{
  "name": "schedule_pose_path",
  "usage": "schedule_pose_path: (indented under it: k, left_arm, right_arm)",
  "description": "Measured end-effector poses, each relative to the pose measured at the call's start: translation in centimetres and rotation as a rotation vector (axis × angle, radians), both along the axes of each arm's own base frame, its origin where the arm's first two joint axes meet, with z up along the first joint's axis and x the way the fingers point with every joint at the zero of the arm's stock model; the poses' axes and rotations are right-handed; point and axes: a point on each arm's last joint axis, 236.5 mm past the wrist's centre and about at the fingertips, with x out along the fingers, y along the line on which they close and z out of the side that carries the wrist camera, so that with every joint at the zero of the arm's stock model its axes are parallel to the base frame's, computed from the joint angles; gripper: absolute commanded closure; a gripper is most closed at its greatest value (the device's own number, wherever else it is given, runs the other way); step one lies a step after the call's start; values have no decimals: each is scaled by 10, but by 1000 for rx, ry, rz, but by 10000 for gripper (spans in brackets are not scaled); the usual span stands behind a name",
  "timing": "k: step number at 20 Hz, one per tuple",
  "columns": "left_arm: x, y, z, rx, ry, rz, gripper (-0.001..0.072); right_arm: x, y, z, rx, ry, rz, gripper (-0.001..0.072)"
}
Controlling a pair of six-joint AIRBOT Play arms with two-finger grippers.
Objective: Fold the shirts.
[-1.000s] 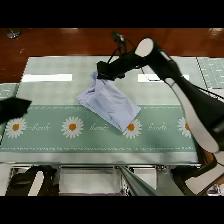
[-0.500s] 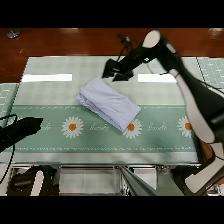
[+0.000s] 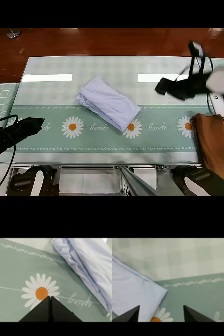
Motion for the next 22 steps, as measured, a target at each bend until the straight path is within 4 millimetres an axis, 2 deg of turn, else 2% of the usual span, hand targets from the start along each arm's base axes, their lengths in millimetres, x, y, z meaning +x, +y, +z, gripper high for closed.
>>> schedule_pose_path:
  k: [3, 7, 12, 15, 16, 17, 18, 19, 21, 22]
  left_arm:
    - [3, 1, 3, -2, -16, 6, 684]
    - [9, -2, 6, -29, -29, 9, 685]
    - [13, -8, 3, -67, -10, 5, 685]
    - [16, -9, 0, -80, 4, 6, 684]
    - [16, -9, -2, -81, 9, 7, 685]
    - [17, -9, -2, -83, 12, 7, 684]
    - [17, -9, -3, -84, 14, 8, 685]
    - [18, -8, -2, -85, 11, 10, 684]
    - [19, -8, -2, -86, 10, 12, 685]
    - [19, -8, -2, -88, 9, 12, 685]
  right_arm:
    - [-29, 28, -51, 261, 38, -115, 92]
    - [-45, 46, -103, 377, 144, -151, 92]
    - [-53, 74, -141, 472, 263, -111, 93]
    - [-49, 89, -149, 508, 310, -70, 97]
    - [-46, 94, -150, 517, 320, -57, 119]
    - [-43, 100, -151, 519, 326, -36, 225]
    - [-42, 107, -153, 513, 332, -13, 427]
    - [-40, 115, -155, 507, 338, 14, 699]
    - [-35, 134, -151, 499, 336, 92, 691]
    - [-28, 143, -144, 492, 318, 148, 691]
